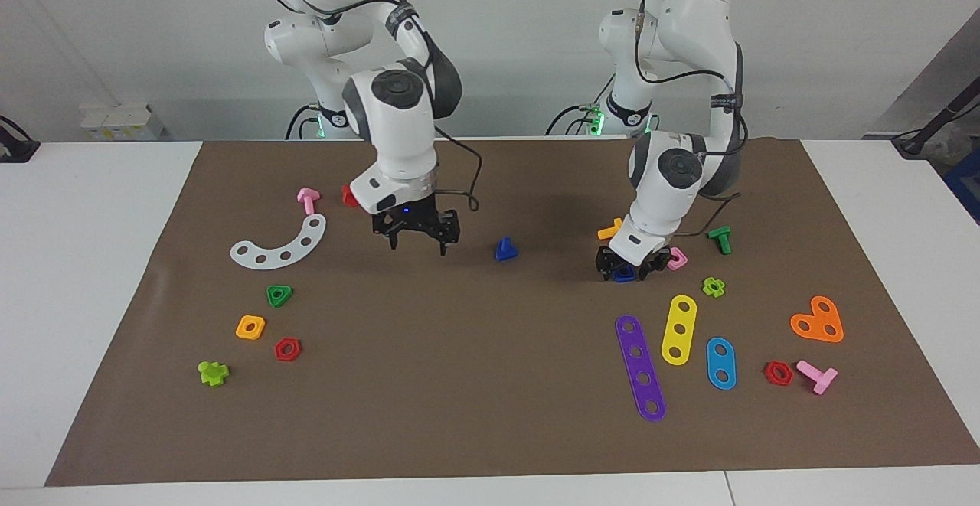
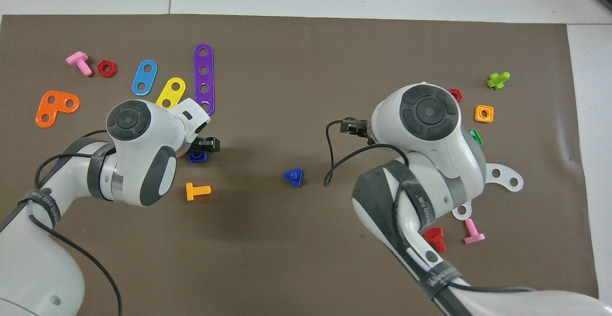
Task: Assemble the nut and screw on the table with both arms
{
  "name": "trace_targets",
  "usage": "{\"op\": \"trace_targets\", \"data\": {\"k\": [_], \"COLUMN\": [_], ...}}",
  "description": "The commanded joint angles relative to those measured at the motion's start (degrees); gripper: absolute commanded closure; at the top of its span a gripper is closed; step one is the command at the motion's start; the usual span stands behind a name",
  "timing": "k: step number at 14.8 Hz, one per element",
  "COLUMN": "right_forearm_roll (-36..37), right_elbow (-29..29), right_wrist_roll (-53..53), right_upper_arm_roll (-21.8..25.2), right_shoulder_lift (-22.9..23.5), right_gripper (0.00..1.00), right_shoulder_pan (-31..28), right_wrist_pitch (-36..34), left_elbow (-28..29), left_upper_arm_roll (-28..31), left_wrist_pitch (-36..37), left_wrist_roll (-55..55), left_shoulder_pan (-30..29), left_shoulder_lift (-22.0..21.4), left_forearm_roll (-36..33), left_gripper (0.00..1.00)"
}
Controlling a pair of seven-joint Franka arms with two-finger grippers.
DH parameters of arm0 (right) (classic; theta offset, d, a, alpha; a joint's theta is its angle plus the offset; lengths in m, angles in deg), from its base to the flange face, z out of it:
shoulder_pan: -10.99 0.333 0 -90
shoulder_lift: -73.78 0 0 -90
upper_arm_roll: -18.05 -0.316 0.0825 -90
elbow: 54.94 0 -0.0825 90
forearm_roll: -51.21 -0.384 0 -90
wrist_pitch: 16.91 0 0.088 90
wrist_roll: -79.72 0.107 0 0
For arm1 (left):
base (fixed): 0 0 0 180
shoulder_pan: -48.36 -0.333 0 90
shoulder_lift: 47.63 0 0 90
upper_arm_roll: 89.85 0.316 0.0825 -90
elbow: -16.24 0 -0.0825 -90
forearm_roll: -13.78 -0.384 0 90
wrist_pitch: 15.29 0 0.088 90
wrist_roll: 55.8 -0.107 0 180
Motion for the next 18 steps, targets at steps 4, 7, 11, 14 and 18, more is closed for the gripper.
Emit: {"op": "trace_targets", "data": {"k": [4, 7, 11, 14, 18], "right_forearm_roll": [-2.7, -6.2, -6.2, -6.2, -6.3], "right_elbow": [-0.7, 2.5, 9.9, 13.9, 13.1], "right_wrist_roll": [-14.2, -22.0, -24.0, -23.9, -24.5], "right_upper_arm_roll": [-0.8, -0.6, -0.3, -0.3, -0.3], "right_shoulder_lift": [-7.2, -8.2, -8.2, -7.5, -8.5], "right_gripper": [0.0, 0.0, 0.0, 0.0, 0.0], "right_shoulder_pan": [-10.9, -15.5, -17.6, -17.7, -17.1], "right_wrist_pitch": [-4.9, -9.3, -19.2, -23.3, -27.2], "left_elbow": [1.4, 1.3, 0.4, -4.1, -9.9], "left_upper_arm_roll": [0.0, 0.0, -0.1, -0.2, -0.3], "left_wrist_pitch": [1.8, 2.8, 1.6, 2.7, 7.7], "left_wrist_roll": [-1.5, -1.5, -1.5, -1.3, 1.2], "left_shoulder_pan": [-0.6, -0.7, -0.6, 0.4, 4.1], "left_shoulder_lift": [-1.1, -1.2, -0.9, 0.5, 1.4], "left_forearm_roll": [0.2, 0.2, 0.3, 0.3, 0.8], "left_gripper": [0.47, 0.79, 1.0, 1.0, 1.0]}}
